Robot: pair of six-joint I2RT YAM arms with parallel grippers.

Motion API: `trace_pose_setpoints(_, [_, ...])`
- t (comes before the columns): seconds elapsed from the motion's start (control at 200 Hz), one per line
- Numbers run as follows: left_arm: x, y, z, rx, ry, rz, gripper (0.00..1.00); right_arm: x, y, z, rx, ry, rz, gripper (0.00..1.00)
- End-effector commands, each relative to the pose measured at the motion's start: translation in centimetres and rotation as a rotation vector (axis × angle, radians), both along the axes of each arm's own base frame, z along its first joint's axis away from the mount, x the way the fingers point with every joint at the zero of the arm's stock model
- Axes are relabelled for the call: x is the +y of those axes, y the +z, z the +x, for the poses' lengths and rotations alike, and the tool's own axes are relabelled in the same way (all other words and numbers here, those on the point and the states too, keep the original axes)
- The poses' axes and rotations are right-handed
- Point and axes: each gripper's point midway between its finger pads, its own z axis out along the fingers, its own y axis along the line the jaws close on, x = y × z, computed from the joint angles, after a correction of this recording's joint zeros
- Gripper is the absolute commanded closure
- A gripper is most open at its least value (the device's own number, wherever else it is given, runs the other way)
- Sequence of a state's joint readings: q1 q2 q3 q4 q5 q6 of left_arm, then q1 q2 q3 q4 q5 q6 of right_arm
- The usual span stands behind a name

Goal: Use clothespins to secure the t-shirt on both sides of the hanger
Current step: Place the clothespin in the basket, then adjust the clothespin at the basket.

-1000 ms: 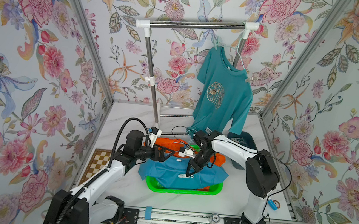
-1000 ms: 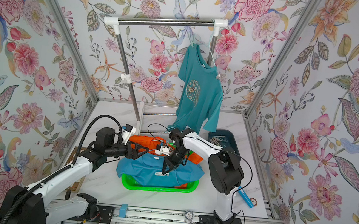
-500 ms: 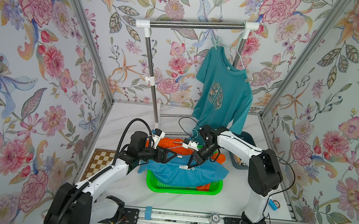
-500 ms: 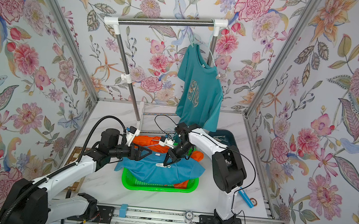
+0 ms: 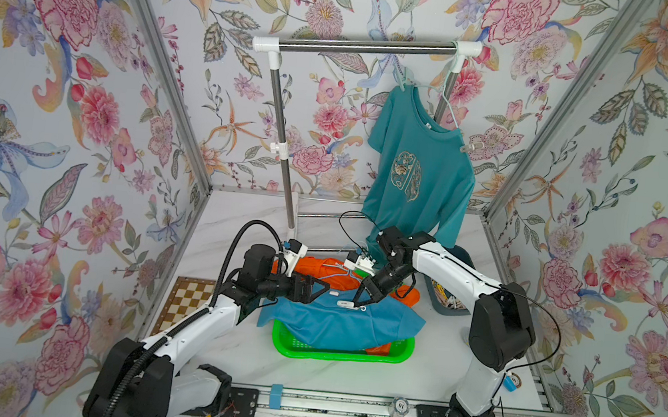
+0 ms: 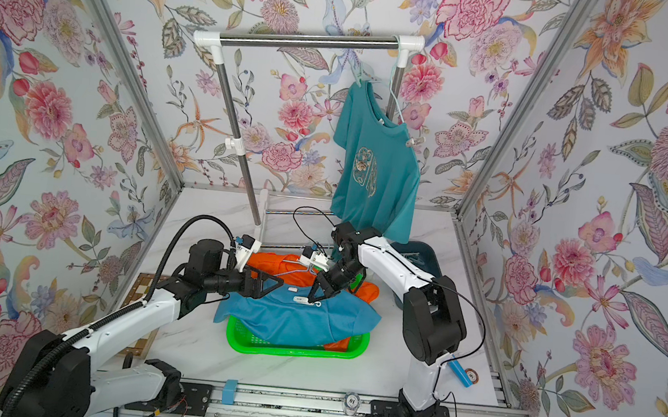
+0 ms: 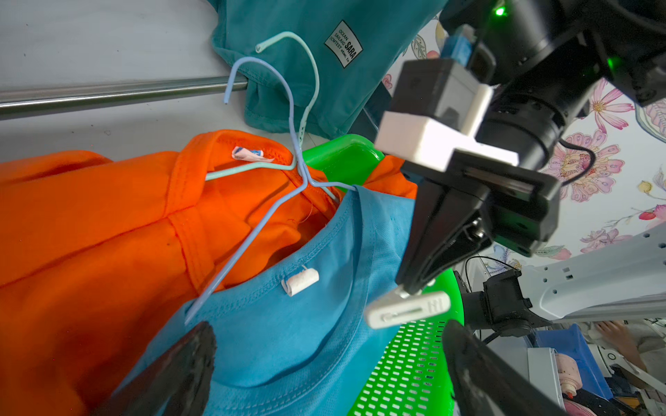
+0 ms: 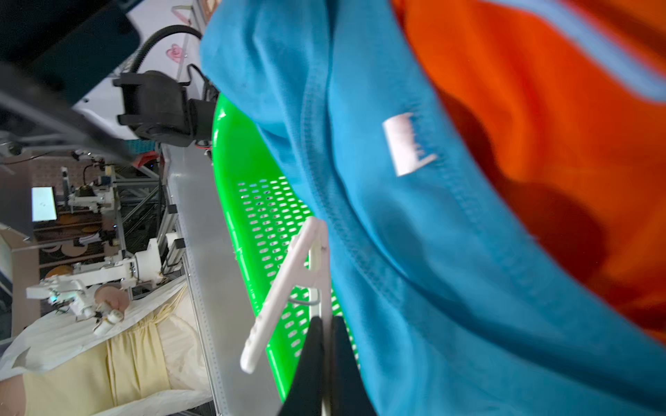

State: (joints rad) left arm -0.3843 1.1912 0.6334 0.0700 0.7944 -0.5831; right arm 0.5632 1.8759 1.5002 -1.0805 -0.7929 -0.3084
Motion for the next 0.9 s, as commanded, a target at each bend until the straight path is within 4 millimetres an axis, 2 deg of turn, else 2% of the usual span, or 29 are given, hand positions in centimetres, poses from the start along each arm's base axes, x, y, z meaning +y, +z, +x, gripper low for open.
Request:
trace_pose_setpoints(0.0, [-0.2, 0.9, 0.3, -0.034, 0.011, 0.016, 0.00, 0.0, -2.0, 1.4, -0.015, -0.007, -0.094, 0.91])
trace_pose_setpoints(0.045, [-0.3, 0.9, 0.2, -0.035, 0.005, 0.023, 0.00, 0.2, -2.1, 1.8, -0.021, -0.006, -0.096, 0.83])
trace_pose_setpoints(0.085, [-0.5, 1.0, 0.2, -0.037, 0.000, 0.029, 0.00, 0.3, -2.0, 2.3, -0.039, -0.011, -0.105, 0.72])
trace_pose_setpoints(0.15, [-0.7, 0.9, 0.1, -0.040, -0.006, 0.042, 0.00, 0.2, -1.5, 3.3, -0.076, -0.037, -0.111, 0.64])
trace_pose_setpoints(0.295, [-1.7, 0.7, -0.1, -0.042, -0.033, 0.059, 0.00, -0.9, 1.1, 6.4, -0.215, -0.177, -0.127, 0.58])
trace_pose_setpoints(0.405, [-2.7, 0.8, -0.3, -0.062, -0.060, 0.079, 0.00, -1.7, 4.6, 7.1, -0.327, -0.320, -0.100, 0.54])
trace_pose_setpoints(0.455, [-3.0, 0.9, -0.3, -0.076, -0.068, 0.093, 0.00, -1.9, 6.2, 6.6, -0.377, -0.379, -0.075, 0.51])
trace_pose_setpoints(0.51, [-3.4, 0.9, -0.2, -0.088, -0.080, 0.107, 0.02, -2.5, 6.6, 5.5, -0.419, -0.448, -0.080, 0.49])
trace_pose_setpoints(0.581, [-4.0, 0.6, -0.2, -0.085, -0.100, 0.118, 0.13, -2.9, 6.7, 3.7, -0.451, -0.508, -0.065, 0.49])
trace_pose_setpoints(0.631, [-4.4, 0.3, -0.4, -0.083, -0.117, 0.128, 0.24, -3.0, 6.3, 2.3, -0.435, -0.537, -0.029, 0.57])
trace_pose_setpoints(0.686, [-4.6, -0.3, -0.4, -0.083, -0.131, 0.159, 0.30, -2.7, 5.6, 0.6, -0.374, -0.550, 0.016, 0.67])
trace_pose_setpoints(0.756, [-4.5, -1.3, -0.4, -0.086, -0.133, 0.236, 0.30, -2.6, 4.3, -1.0, -0.299, -0.573, 0.049, 0.81])
trace_pose_setpoints(0.896, [-4.3, -1.9, 0.0, -0.089, -0.115, 0.270, 0.26, -0.8, 2.3, -2.7, -0.230, -0.565, 0.090, 0.81])
